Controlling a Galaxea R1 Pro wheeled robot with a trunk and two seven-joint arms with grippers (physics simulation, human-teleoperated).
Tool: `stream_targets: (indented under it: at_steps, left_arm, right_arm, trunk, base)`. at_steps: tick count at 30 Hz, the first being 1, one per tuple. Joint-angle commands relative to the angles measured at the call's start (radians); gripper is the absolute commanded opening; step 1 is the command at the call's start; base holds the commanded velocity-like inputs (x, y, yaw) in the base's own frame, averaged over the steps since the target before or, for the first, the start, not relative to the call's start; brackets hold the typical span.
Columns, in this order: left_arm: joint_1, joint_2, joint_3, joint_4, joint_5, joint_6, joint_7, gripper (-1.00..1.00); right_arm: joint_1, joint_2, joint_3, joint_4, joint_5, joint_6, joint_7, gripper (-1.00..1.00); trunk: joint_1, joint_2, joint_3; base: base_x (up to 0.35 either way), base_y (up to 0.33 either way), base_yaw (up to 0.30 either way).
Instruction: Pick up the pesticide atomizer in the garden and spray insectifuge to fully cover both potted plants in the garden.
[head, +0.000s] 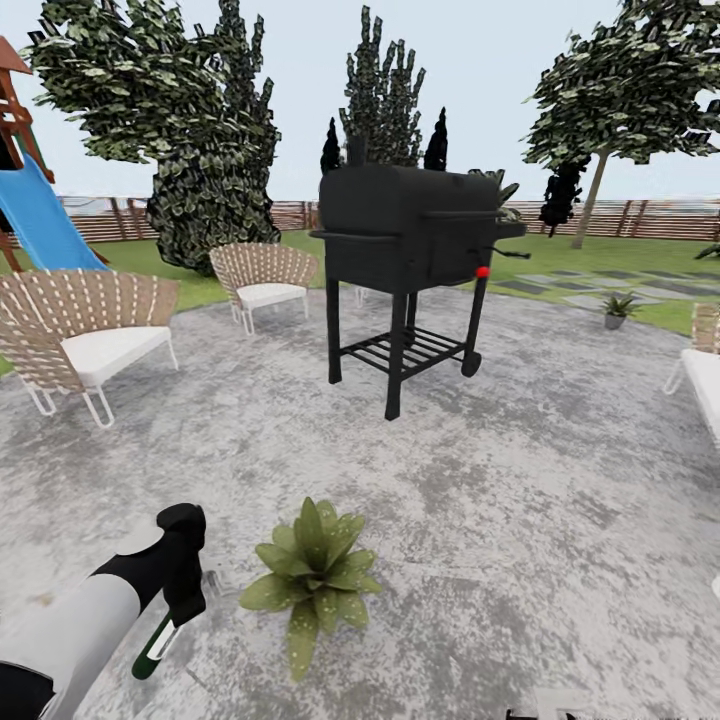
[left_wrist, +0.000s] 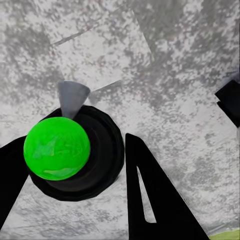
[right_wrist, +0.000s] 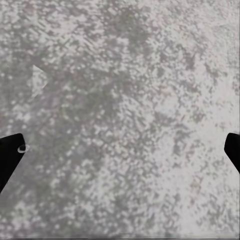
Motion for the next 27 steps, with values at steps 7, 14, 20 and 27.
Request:
stream_targets:
  at_steps: [7, 14, 20, 27]
  left_arm:
    - [0.003, 0.002, -0.007, -0.001, -0.004, 0.008, -0.004, -1.00]
    - [0.003, 0.004, -0.002, 0.000, -0.002, 0.006, -0.003, -1.00]
    - [0.006, 0.004, -0.006, 0.008, -0.002, 0.006, 0.008, -1.00]
    - [0.038, -0.029, -0.003, 0.015, 0.012, 0.005, 0.141, -1.00]
  right_arm:
    - [-0.001, 0.001, -0.008, 0.001, 0.011, -0.003, -0.005, 1.00]
    - [-0.001, 0.000, -0.008, 0.002, 0.011, -0.003, -0.005, 1.00]
    - [-0.001, 0.000, -0.008, 0.002, 0.011, -0.004, -0.005, 1.00]
    - [-0.001, 0.000, -0.008, 0.002, 0.012, -0.003, -0.005, 1.00]
  trunk:
    - [0.000, 0.000, -0.001]
    - [0.000, 0.000, -0.001]
    - [0.000, 0.000, -0.001]
    - [0.000, 0.000, -0.001]
  base:
    - [-0.047, 0.337, -0.004]
    - [-0.004, 0.337, -0.118]
    - [0.092, 0.333, -0.258]
    - [0.118, 0.143, -0.262]
